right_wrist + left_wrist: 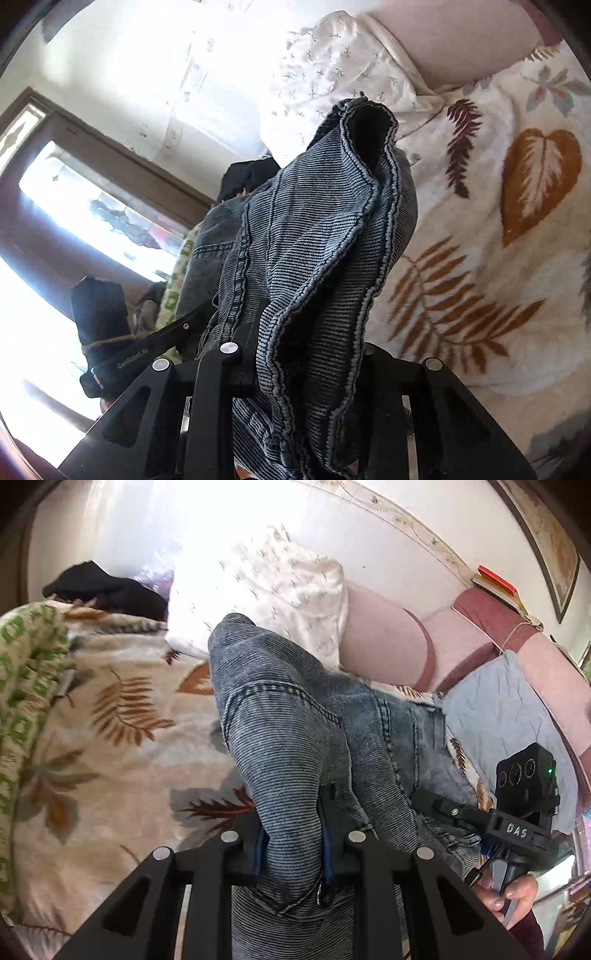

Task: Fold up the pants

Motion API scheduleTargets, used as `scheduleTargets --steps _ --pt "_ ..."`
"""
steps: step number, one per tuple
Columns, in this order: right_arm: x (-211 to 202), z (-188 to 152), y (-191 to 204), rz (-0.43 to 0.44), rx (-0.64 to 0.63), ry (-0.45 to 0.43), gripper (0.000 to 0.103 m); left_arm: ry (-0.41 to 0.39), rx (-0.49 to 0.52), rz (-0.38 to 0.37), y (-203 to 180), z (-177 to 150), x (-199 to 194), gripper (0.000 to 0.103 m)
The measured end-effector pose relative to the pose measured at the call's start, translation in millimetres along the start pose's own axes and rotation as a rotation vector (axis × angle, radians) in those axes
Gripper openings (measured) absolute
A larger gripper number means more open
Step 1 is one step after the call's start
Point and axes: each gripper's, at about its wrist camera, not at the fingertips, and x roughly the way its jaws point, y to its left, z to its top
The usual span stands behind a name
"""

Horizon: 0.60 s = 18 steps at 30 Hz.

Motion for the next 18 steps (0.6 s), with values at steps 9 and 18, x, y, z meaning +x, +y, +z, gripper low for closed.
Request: scheduleTargets --steps 9,18 --pt "46 16 10 -0.048 -0.082 -0.009 0.025 -0.003 -0.028 0.096 31 20 26 0.025" --pt "72 26 -43 -0.121 -0.003 0.021 0.026 0.101 -0.034 0.102 43 16 105 0.025"
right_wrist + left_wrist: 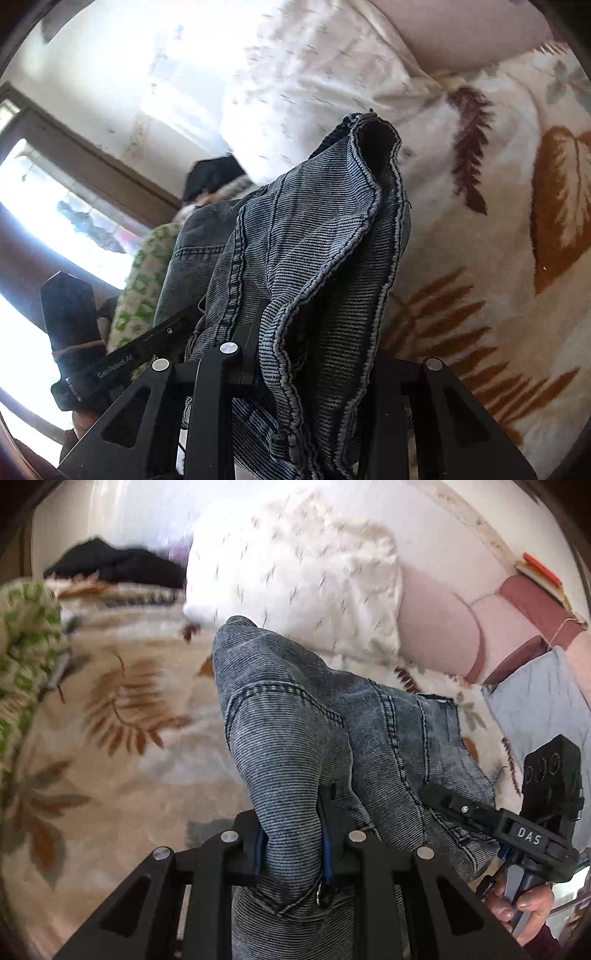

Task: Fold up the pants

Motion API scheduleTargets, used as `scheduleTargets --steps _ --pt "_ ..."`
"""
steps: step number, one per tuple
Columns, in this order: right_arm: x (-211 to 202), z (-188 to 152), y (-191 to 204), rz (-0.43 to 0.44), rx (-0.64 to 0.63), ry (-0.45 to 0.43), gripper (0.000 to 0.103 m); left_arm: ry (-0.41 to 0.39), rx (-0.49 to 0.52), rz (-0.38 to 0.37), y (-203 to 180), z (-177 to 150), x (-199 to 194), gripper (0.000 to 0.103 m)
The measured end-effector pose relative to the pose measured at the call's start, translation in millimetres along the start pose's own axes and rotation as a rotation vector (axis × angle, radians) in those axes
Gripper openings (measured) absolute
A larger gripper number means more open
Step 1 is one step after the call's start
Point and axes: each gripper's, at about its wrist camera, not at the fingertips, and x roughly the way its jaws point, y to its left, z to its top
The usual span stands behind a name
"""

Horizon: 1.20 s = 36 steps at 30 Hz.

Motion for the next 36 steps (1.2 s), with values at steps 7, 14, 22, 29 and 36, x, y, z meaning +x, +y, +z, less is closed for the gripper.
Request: scheduleTargets --steps 7,14,22,29,36 --pt "29 -8 -35 -0.055 0.065 0.036 0.046 0.037 -0.031 -0.004 16 -8 27 0.033" --pt "29 -6 -37 -0.050 0.091 0.042 0.061 0.065 -0.098 0.016 32 -13 27 0.055" --pt "-41 7 -18 -0.125 0.084 -0.086 0.072 -0.049 0.012 0.131 13 -29 -52 0.071" --pt "-105 -42 51 -0.296 -0.264 -0.250 0.075 -0.248 0.176 0.281 -33 -78 -133 0.099" --pt "-152 -122 104 -0.360 -0.480 -0.455 0.088 -0.347 0.235 0.315 -67 -119 -179 0.103"
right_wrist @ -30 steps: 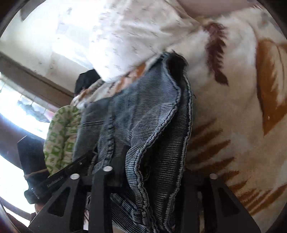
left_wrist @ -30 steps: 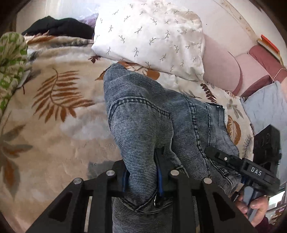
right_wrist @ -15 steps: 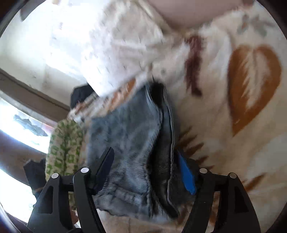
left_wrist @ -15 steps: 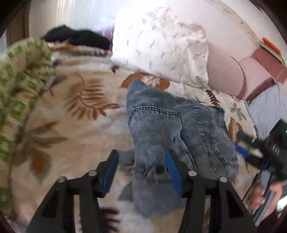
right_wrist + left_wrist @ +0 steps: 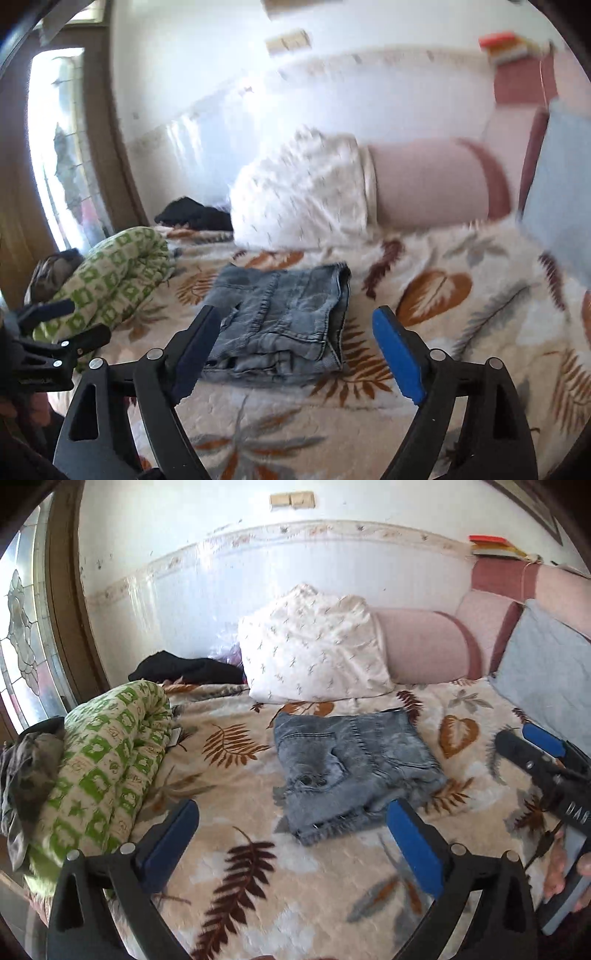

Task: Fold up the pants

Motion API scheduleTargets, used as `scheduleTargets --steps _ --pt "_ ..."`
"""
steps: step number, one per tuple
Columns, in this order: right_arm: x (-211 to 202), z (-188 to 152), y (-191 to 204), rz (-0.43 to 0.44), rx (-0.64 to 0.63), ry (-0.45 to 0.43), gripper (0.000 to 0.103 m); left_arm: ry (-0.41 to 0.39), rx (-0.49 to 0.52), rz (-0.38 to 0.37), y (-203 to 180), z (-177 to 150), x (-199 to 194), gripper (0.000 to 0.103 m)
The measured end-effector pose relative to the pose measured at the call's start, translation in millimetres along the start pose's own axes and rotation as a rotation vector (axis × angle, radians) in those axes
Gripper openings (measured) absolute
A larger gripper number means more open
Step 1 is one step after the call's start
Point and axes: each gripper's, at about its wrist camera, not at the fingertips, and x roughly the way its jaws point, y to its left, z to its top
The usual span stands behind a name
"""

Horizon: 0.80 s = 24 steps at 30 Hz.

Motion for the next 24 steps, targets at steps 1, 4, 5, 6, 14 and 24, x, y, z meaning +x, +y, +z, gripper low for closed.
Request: scheduleTargets --steps 1,4,5,6,14,24 --pt "-7 -3 6 -0.008 -0.019 -0.024 0.089 0.000 -0.001 -0.001 -2 -3 -5 0.103" --pt "-19 -12 20 0.003 -0.038 -0.051 0.089 -0.002 -0.008 0.017 -8 -11 -18 0.103" --pt "-25 -17 24 0.009 -0.030 -0.059 0.089 -0.006 -0.006 0.028 -8 -13 -21 0.103" --pt "-30 -22 27 0.017 -0.026 -0.066 0.089 -0.012 -0.004 0.038 -8 -15 -23 0.103" --pt "-42 -35 43 -0.007 -0.097 -0.120 0.089 -0.018 -0.067 0.126 11 -28 -29 0.103" --pt "-31 -43 51 -0.025 -0.132 -0.101 0.089 0.017 -0.101 0.177 21 -39 -17 0.103"
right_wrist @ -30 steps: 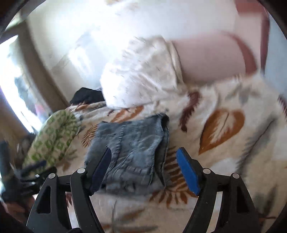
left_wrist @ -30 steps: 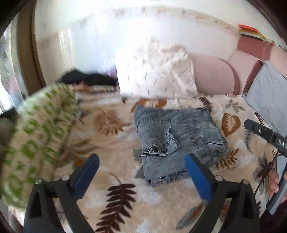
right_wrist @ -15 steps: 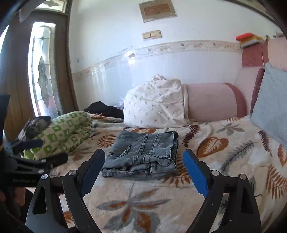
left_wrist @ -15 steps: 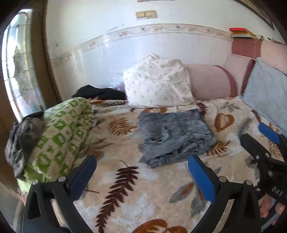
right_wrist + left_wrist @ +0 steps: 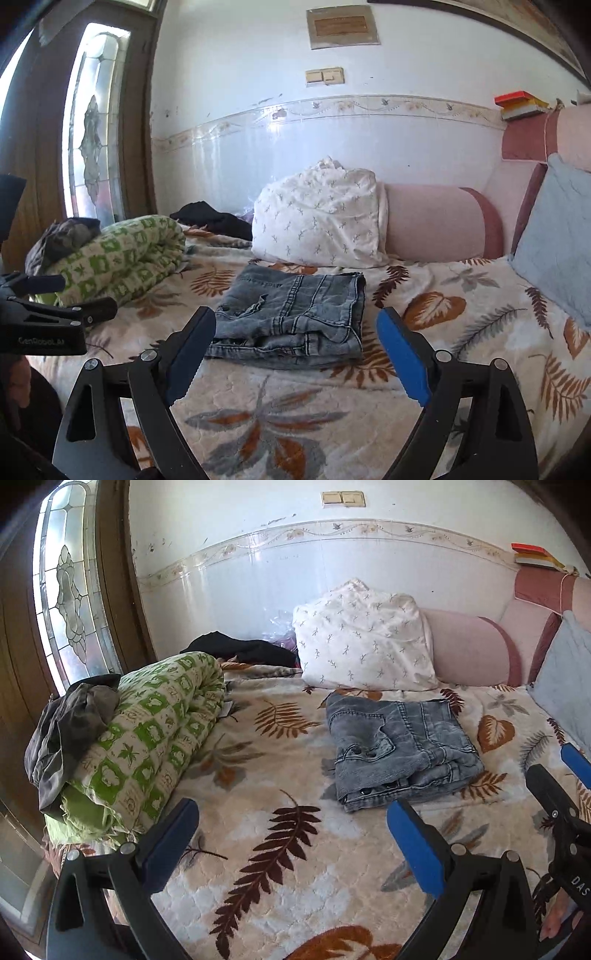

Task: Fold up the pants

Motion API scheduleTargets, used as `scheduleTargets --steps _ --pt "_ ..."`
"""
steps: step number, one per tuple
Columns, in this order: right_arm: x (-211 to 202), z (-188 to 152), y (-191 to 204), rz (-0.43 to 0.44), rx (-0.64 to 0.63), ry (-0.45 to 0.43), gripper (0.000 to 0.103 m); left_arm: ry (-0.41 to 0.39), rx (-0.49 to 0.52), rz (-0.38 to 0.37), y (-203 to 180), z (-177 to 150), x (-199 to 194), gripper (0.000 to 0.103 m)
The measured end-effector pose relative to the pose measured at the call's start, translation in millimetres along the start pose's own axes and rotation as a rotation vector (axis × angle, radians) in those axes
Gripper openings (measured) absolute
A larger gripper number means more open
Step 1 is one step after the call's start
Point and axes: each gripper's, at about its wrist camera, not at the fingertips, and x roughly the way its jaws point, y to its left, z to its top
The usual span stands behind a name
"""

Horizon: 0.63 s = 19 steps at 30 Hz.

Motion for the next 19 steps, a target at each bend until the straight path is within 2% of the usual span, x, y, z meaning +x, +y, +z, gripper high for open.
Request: scheduleTargets --steps 15,19 --pt "6 -3 6 0.022 -0.012 0.026 0.089 0.026 0.006 -0.007 -5 -4 10 0.103" --pt "8 -4 9 0.023 -0.029 0.036 0.089 0.037 -0.014 -0.034 -2 -5 14 0.103"
